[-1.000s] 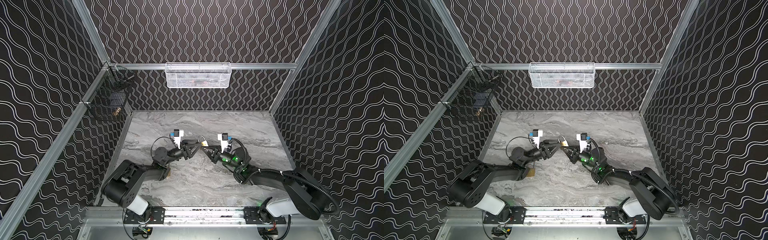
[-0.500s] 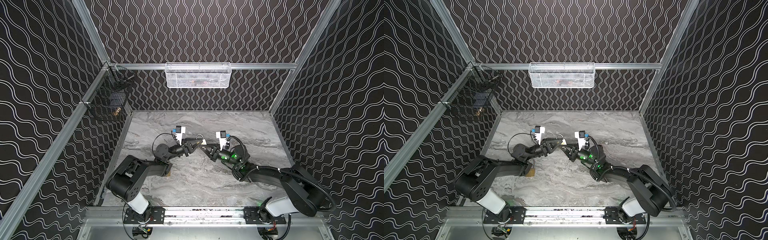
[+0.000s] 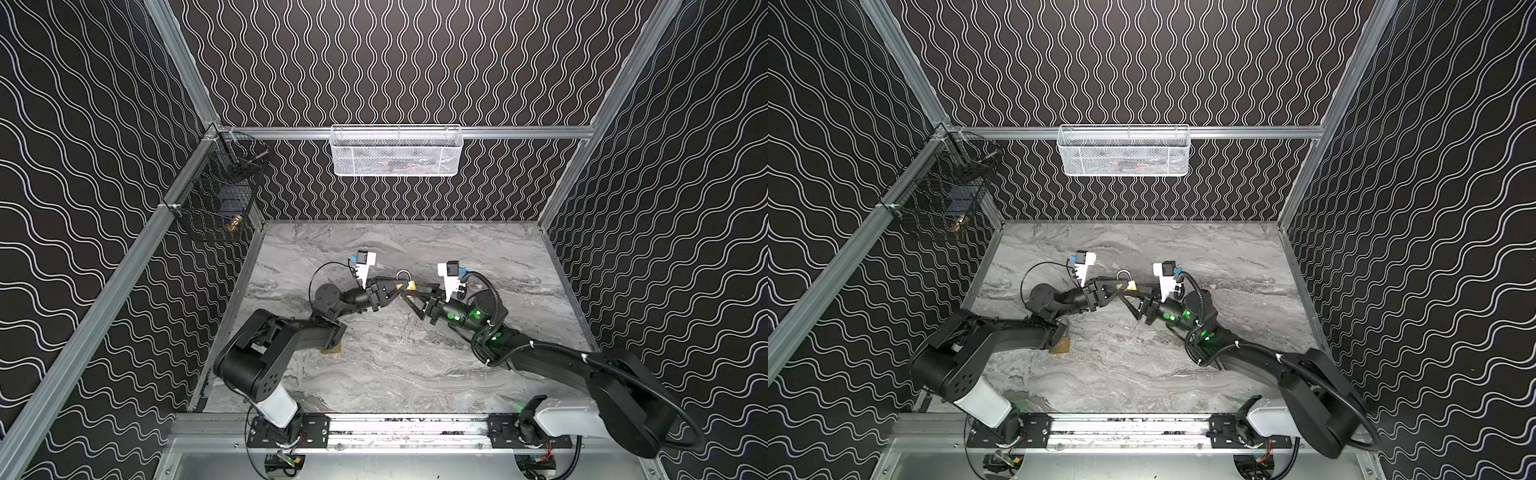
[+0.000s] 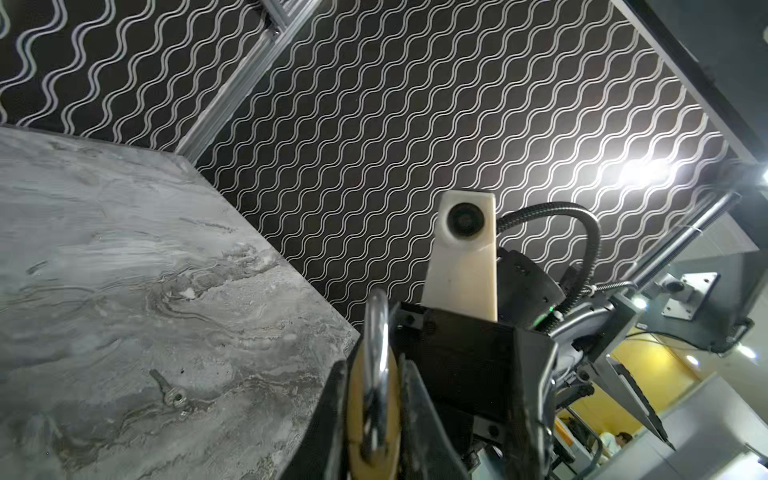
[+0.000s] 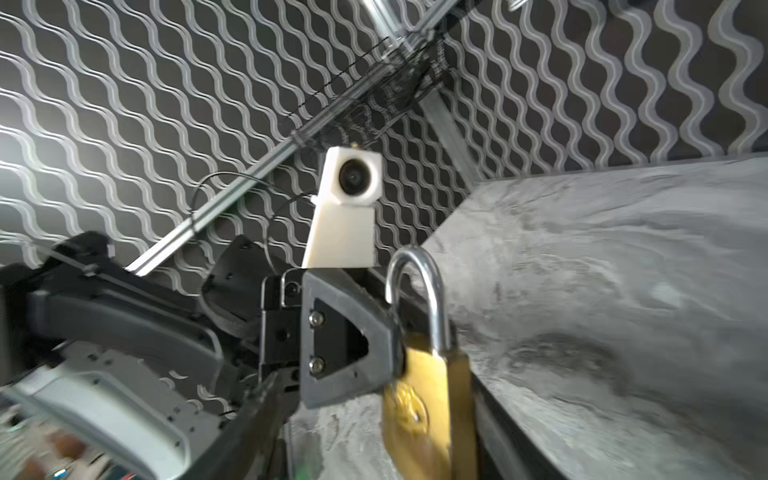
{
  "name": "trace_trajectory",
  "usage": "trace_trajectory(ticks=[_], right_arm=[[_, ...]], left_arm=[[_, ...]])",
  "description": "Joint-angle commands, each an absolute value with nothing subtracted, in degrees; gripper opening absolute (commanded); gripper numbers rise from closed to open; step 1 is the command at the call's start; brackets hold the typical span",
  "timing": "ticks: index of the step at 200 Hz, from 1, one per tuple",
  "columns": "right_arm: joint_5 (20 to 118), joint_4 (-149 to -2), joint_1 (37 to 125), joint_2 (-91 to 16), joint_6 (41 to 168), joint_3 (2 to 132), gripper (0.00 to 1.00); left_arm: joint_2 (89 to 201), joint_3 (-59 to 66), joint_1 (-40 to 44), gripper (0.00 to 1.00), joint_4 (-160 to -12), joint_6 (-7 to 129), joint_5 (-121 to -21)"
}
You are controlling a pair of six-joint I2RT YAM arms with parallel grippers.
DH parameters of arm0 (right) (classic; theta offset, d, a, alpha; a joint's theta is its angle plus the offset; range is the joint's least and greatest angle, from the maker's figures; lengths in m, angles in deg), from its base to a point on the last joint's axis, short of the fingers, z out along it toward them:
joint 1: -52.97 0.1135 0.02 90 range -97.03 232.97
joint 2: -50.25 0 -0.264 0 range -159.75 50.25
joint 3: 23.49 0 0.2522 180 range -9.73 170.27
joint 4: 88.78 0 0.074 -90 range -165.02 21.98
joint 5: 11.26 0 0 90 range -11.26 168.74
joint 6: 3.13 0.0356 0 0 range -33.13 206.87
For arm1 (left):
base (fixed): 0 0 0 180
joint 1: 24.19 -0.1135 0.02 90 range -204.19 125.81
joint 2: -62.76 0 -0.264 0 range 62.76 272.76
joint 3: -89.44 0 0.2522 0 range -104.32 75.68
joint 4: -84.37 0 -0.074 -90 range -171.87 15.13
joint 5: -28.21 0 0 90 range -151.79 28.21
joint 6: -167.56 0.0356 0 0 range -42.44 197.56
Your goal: Unlock with the key
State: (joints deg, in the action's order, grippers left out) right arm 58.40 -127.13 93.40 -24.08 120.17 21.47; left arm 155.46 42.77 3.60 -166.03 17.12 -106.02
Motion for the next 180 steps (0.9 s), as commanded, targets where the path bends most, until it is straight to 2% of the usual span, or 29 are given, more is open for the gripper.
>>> trace_trajectory(ticks=[1, 23, 57, 74, 131, 149, 159, 180], right_arm=[[68.80, -111.19, 93.86, -19.77, 113.30, 21.92, 0.68], [77.16, -102.72, 95.39, -17.15, 108.31, 22.88, 0.68], [95.52, -94.44, 105.30, -20.09, 98.74, 28.84, 0.51], [101.49, -93.91, 109.47, -22.47, 95.17, 31.42, 0.50], [107.16, -91.35, 112.98, -30.23, 91.23, 38.20, 0.33], [106.80, -91.19, 113.22, -30.94, 90.63, 38.77, 0.23], [106.60, -91.01, 113.57, -31.22, 90.35, 39.12, 0.22], [104.82, -91.51, 114.26, -31.01, 89.95, 38.81, 0.29]], left_arm=[[151.45, 42.92, 3.34, 0.00, -155.72, 20.02, -98.52], [145.18, 42.60, 3.68, 0.00, -139.18, 26.29, -91.34], [137.40, 38.71, 6.88, 0.00, -114.53, 32.22, -79.71], [134.92, 37.18, 8.59, 0.00, -107.00, 33.71, -74.97], [131.57, 36.10, 9.52, 0.00, -101.20, 33.41, -71.90], [131.31, 36.17, 9.49, 0.00, -101.31, 33.20, -71.72], [131.36, 35.98, 9.47, 0.00, -101.20, 33.35, -71.51], [131.40, 36.04, 9.48, 0.00, -101.20, 33.54, -70.53]])
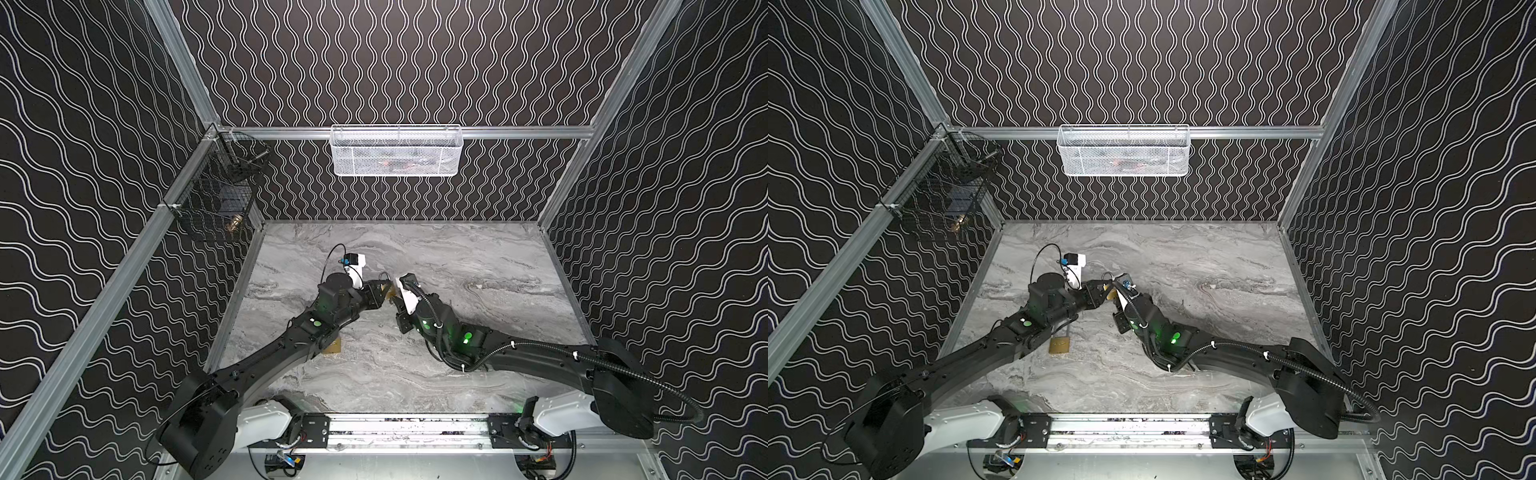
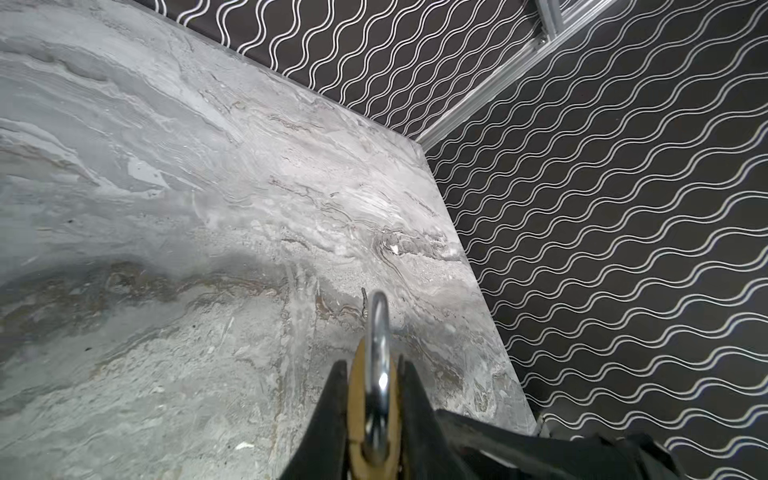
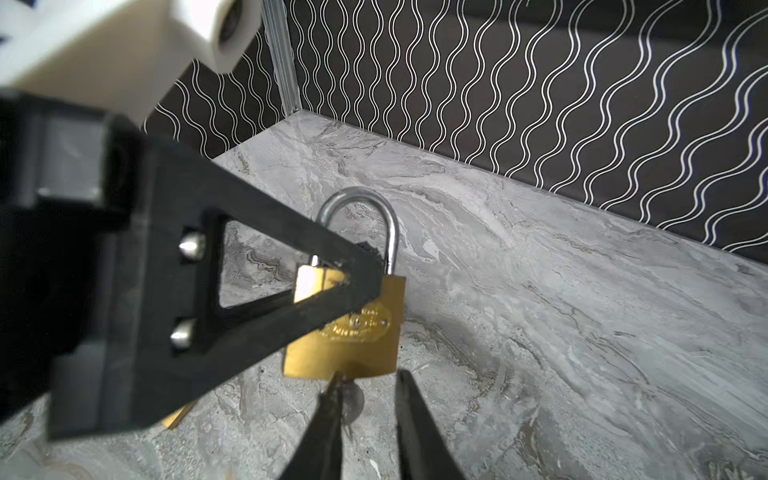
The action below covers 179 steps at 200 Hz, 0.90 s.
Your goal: Unlock with the key
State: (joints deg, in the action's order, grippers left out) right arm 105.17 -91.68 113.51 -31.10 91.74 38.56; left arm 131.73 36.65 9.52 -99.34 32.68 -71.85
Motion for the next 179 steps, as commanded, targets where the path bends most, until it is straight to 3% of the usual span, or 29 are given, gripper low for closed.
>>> trace_trajectory(ticks=[1, 31, 82, 109, 141, 166, 179], right_arm=[[104.74, -91.53, 114.29, -30.99, 89.95, 38.79, 0.29], [102.94, -91.82, 114.58, -31.24, 90.91, 38.28, 0.34], [105.09, -88.73, 114.50, -36.38, 92.58, 42.11, 0.33], [105.93, -88.02, 114.50, -38.02, 92.21, 44.09, 0.21], [106.25, -87.95, 114.50, -38.21, 91.88, 44.85, 0.00], [104.93, -88.65, 114.50, -37.66, 91.88, 44.05, 0.00], [104.46, -89.12, 114.49, -36.68, 92.31, 43.25, 0.26]], left_arm=[[131.40, 36.00, 9.52, 0.00, -101.20, 33.53, -70.46], [131.67, 35.53, 9.48, 0.00, -101.49, 33.20, -70.79], [131.25, 35.81, 9.49, 0.00, -102.18, 32.22, -71.35], [130.87, 35.68, 9.52, 0.00, -101.86, 32.37, -71.45], [130.39, 35.89, 9.48, 0.00, -101.49, 32.52, -71.02], [130.43, 36.28, 9.50, 0.00, -102.06, 32.48, -71.46], [130.19, 37.24, 9.44, 0.00, -103.41, 32.81, -71.59]])
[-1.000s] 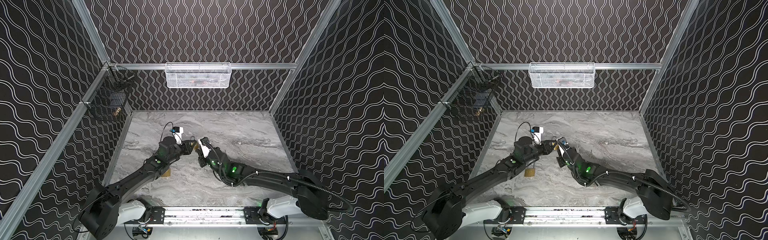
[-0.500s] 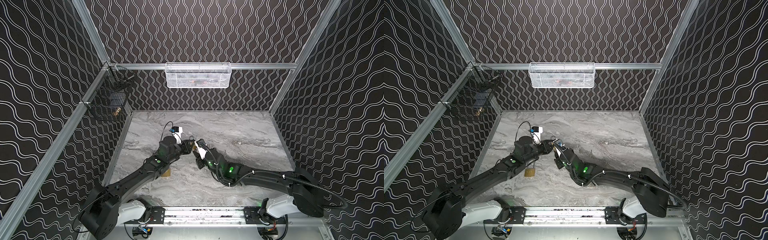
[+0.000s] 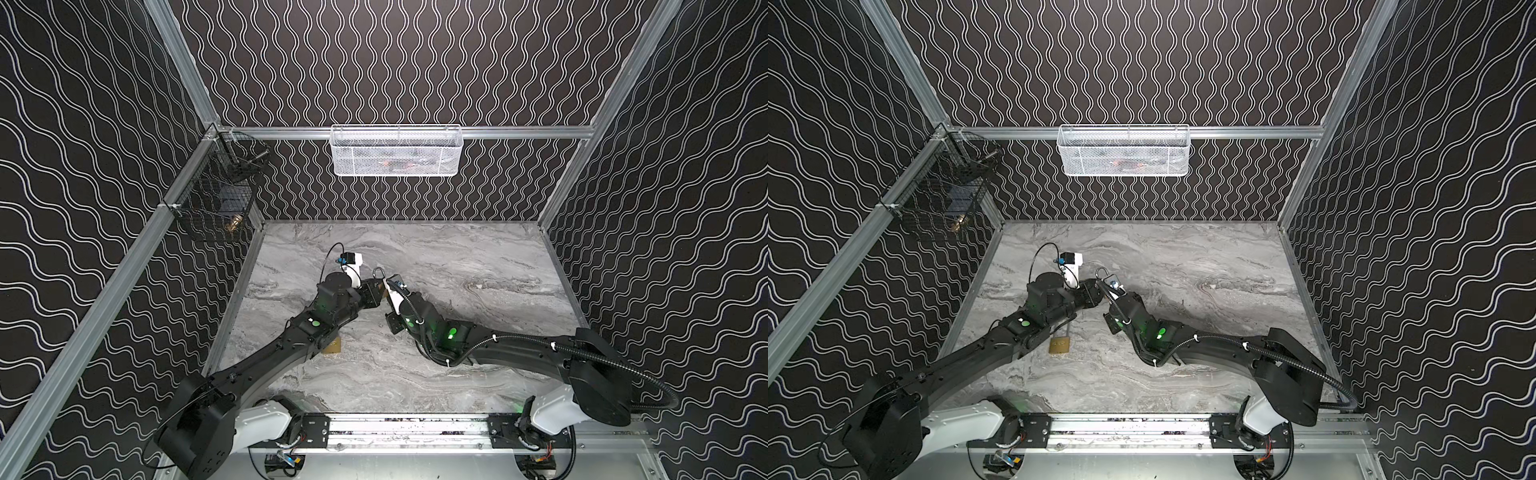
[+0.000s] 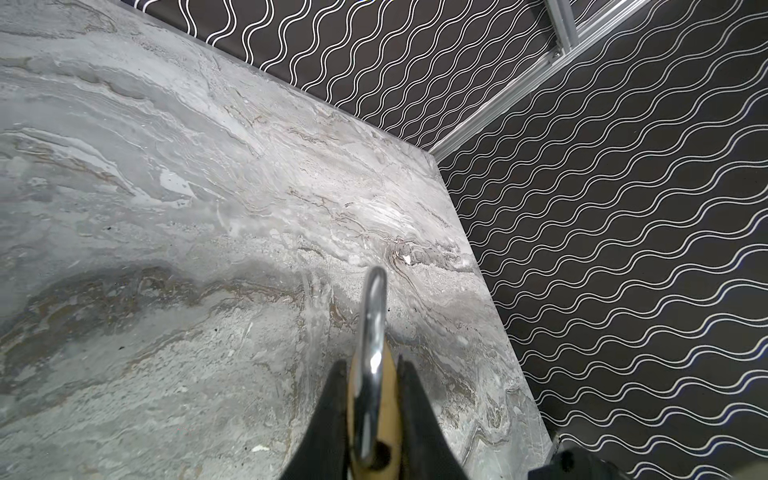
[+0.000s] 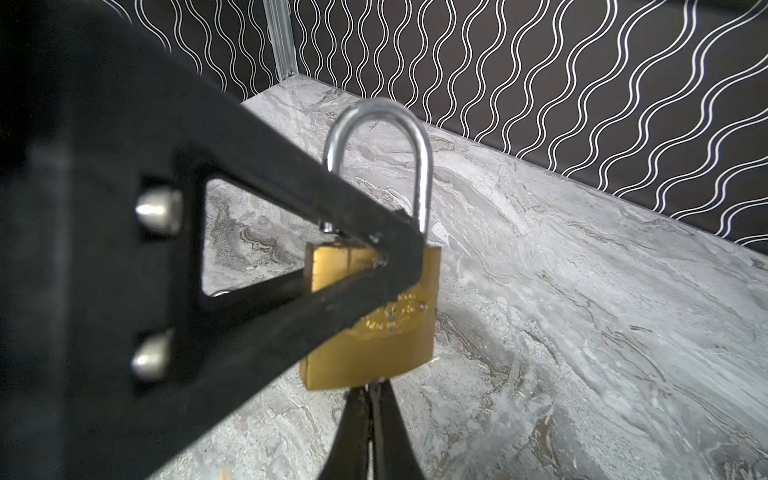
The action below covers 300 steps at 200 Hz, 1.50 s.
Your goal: Unlock with the key
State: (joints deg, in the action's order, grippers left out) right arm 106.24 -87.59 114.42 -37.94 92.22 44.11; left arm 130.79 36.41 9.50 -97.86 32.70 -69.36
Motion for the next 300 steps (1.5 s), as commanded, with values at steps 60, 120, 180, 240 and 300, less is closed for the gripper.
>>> trace_trajectory(ticks=[60, 120, 180, 240, 300], right_arm=[[70.57, -102.64, 95.05, -19.80, 101.03, 30.28, 0.55], [43.87, -108.71, 88.48, -28.50, 101.83, 36.69, 0.56], [39.83, -113.23, 88.74, -32.58, 104.66, 37.20, 0.48], [37.32, -115.65, 88.74, -33.43, 105.53, 37.47, 0.22], [37.41, -114.98, 88.74, -33.36, 105.28, 37.56, 0.00]], left_arm=[[130.22, 47.62, 5.52, 0.00, -126.06, 38.29, -88.85], [136.90, 48.55, 5.53, 0.00, -141.57, 36.57, -100.75], [137.34, 46.59, 5.56, 0.00, -139.22, 37.66, -102.71], [138.62, 46.85, 5.56, 0.00, -141.19, 36.52, -103.99], [138.12, 46.30, 5.52, 0.00, -137.29, 38.06, -102.70]])
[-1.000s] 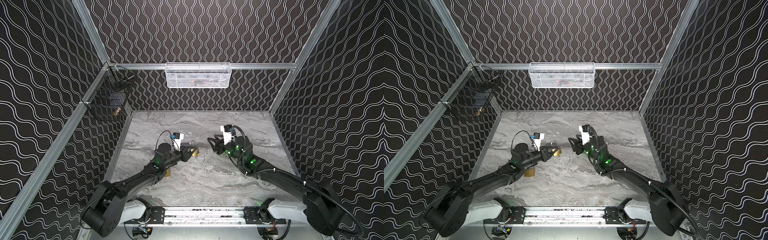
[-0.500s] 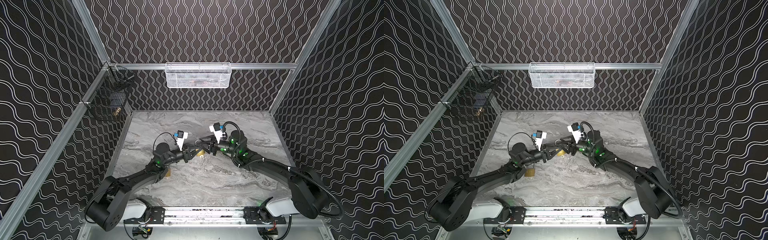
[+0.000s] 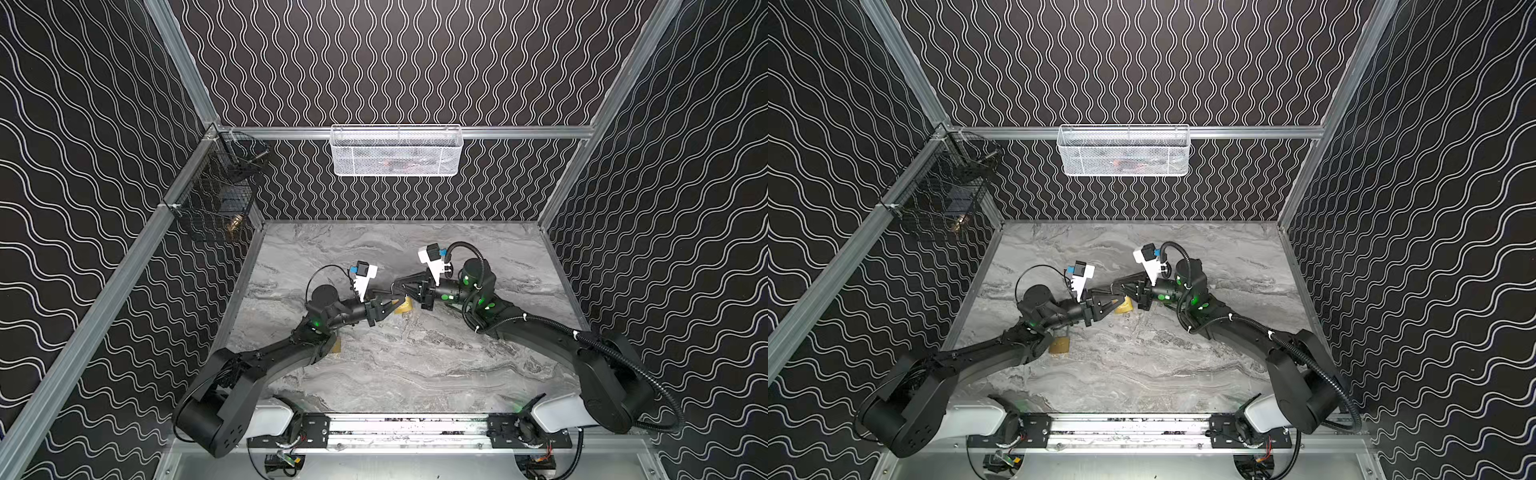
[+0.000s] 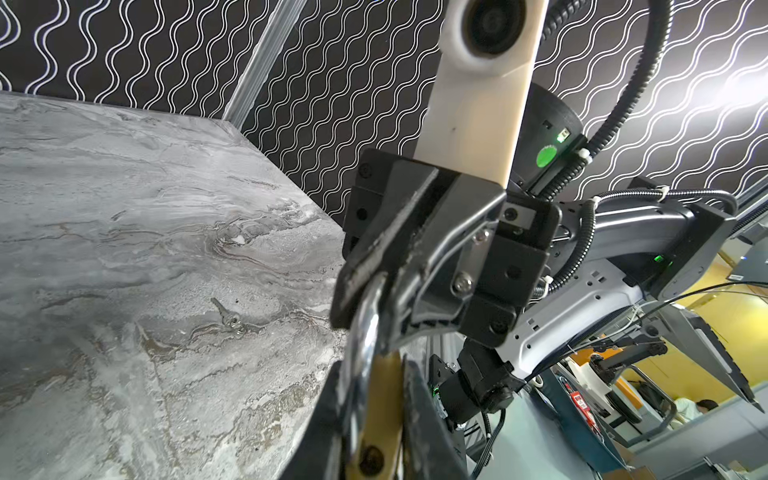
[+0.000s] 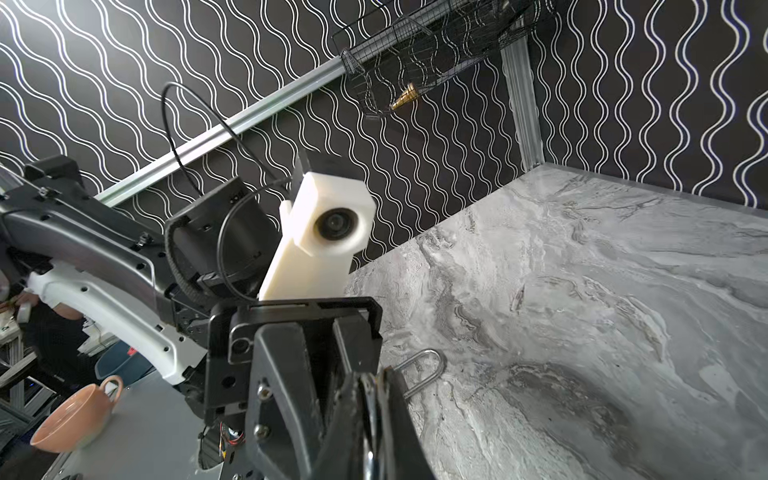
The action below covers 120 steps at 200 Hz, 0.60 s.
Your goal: Unlock with the key
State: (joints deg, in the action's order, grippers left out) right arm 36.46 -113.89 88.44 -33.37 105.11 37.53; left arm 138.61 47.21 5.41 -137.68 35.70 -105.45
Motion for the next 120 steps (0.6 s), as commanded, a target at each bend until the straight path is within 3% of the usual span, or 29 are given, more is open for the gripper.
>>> trace_trajectory(ticks=[1, 26, 42, 78, 100, 120], right_arm=[[37.51, -114.91, 88.74, -33.35, 105.26, 37.60, 0.00], [40.10, -114.87, 88.66, -32.68, 104.59, 36.96, 0.00], [44.96, -112.32, 88.57, -32.49, 103.75, 37.72, 0.00], [59.56, -104.23, 88.22, -34.65, 102.77, 41.36, 0.00], [78.19, -92.04, 86.69, -39.74, 103.98, 46.95, 0.00], [79.94, -90.75, 83.39, -46.41, 101.25, 50.02, 0.00]], left_arm=[[138.06, 46.27, 5.56, 0.00, -136.96, 38.21, -102.59], [133.37, 44.80, 5.52, 0.62, -121.22, 45.19, -94.13], [128.70, 43.46, 5.52, 0.80, -108.89, 50.48, -85.29], [123.42, 38.40, 5.59, 0.91, -87.11, 57.02, -67.30], [124.57, 37.06, 5.64, 0.93, -84.08, 58.16, -66.58], [126.05, 37.71, 5.74, 0.97, -86.00, 56.81, -67.92]])
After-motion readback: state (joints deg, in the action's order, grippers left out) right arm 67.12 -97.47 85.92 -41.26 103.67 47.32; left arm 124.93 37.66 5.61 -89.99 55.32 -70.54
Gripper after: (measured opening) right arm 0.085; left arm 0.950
